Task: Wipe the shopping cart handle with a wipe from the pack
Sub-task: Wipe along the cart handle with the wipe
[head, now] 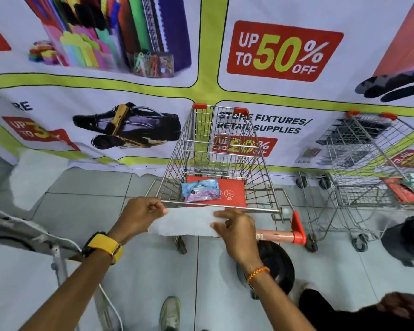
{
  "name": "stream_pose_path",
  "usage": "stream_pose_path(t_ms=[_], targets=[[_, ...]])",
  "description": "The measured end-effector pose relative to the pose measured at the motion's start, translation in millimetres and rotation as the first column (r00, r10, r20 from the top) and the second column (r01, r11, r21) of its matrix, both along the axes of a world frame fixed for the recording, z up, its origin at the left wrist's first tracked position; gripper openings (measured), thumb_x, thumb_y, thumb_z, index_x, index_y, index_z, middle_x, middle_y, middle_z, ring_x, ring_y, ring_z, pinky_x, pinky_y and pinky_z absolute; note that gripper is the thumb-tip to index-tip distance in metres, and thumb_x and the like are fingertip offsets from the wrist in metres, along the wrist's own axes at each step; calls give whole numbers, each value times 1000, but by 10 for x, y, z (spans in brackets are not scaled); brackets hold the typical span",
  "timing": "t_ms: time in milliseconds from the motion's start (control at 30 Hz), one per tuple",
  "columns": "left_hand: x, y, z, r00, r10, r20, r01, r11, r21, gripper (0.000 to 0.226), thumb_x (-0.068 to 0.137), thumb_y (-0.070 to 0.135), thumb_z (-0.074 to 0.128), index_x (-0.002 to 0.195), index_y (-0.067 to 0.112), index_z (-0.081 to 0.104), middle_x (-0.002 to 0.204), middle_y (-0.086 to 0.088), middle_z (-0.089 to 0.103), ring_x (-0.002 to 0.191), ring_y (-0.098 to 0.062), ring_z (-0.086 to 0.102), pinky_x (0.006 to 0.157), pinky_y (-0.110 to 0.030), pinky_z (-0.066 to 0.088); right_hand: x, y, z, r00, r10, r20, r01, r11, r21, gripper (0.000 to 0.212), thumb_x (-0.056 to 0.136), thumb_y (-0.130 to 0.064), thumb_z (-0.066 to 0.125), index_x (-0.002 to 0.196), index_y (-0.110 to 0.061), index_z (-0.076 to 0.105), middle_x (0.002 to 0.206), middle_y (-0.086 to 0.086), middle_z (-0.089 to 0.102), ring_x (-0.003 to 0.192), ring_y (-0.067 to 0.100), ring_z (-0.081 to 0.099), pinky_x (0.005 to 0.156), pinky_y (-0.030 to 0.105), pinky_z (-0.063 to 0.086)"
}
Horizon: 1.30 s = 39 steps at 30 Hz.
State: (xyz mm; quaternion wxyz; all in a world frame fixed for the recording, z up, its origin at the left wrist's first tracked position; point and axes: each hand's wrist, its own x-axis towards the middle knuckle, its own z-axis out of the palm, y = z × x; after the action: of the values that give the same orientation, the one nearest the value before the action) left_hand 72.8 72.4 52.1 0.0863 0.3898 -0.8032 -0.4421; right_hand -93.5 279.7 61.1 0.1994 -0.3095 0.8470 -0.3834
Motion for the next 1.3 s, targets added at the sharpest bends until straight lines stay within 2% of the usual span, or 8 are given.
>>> stream_pose_path(t_ms=[233, 400, 567, 733, 833, 933, 1067, 1300], targets=[[-67, -62, -53, 981, -128, 149, 140, 987, -74, 14, 79, 34, 75, 67, 26, 77, 72, 8, 72, 73, -7, 64, 59, -19, 46, 188, 88, -113, 986, 32, -162, -5, 987, 163, 32, 84, -15, 84, 114, -13, 75, 119, 6, 71, 97, 23, 70, 84, 23, 55], [-104, -138, -113, 956, -237, 172, 255, 963, -92, 13, 59, 56, 58, 49, 50, 63, 68, 14, 74, 72, -4, 68, 71, -24, 51, 367, 71, -105, 906, -5, -424, 73, 987, 145, 30, 83, -36, 83, 107, -19, 75, 132, 9, 59, 112, 29, 57, 86, 42, 58], [-34, -192, -173, 977, -202, 70, 212, 951, -226, 18, 87, 24, 63, 95, 24, 79, 96, 1, 78, 88, -18, 70, 84, -37, 56, 661, -364, -276, 909, 91, -406, -147, 983, -107, 15, 94, -19, 68, 105, -11, 75, 130, 12, 69, 115, 31, 66, 95, 39, 60], [132, -197, -409, 999, -37, -9, 34, 962, -270, 49, 97, 44, 31, 123, 20, 66, 135, -10, 58, 124, -27, 54, 110, -39, 40, 1011, -744, -594, 843, 258, -471, -334, 939, -84, 26, 97, -30, 56, 111, -19, 76, 121, 3, 77, 101, 23, 74, 89, 34, 59], [177, -213, -561, 997, 3, -71, -13, 991, -132, 74, 94, 65, 20, 133, 15, 59, 149, -6, 47, 138, -14, 41, 111, -10, 25, 1072, -790, -819, 774, 229, -591, -336, 939, -76, 20, 97, -26, 64, 115, -23, 73, 117, -3, 77, 97, 21, 71, 86, 33, 51], [178, -238, -575, 991, -2, -132, -14, 992, -122, 52, 102, 42, 27, 135, 15, 57, 152, -3, 45, 138, 2, 37, 109, -3, 23, 1061, -794, -975, 703, 168, -691, -328, 939, -104, 26, 95, -22, 71, 121, -23, 69, 118, -1, 76, 97, 22, 68, 83, 35, 53], [210, -305, -667, 991, -14, -131, -5, 990, -142, 40, 103, 10, 35, 134, 15, 58, 154, -5, 43, 147, -16, 30, 113, -5, 18, 1077, -810, -1048, 620, 170, -766, -322, 945, -51, 28, 97, -24, 67, 124, -21, 67, 114, 1, 74, 92, 25, 67, 81, 38, 51], [227, -315, -702, 994, -34, -107, 17, 989, -150, 39, 103, 11, 35, 133, 19, 60, 158, -3, 38, 151, -21, 21, 120, -31, 20, 1066, -802, -1055, 561, 143, -815, -280, 960, -25, 25, 98, -24, 64, 122, -21, 68, 108, 2, 73, 84, 27, 64, 77, 41, 47]])
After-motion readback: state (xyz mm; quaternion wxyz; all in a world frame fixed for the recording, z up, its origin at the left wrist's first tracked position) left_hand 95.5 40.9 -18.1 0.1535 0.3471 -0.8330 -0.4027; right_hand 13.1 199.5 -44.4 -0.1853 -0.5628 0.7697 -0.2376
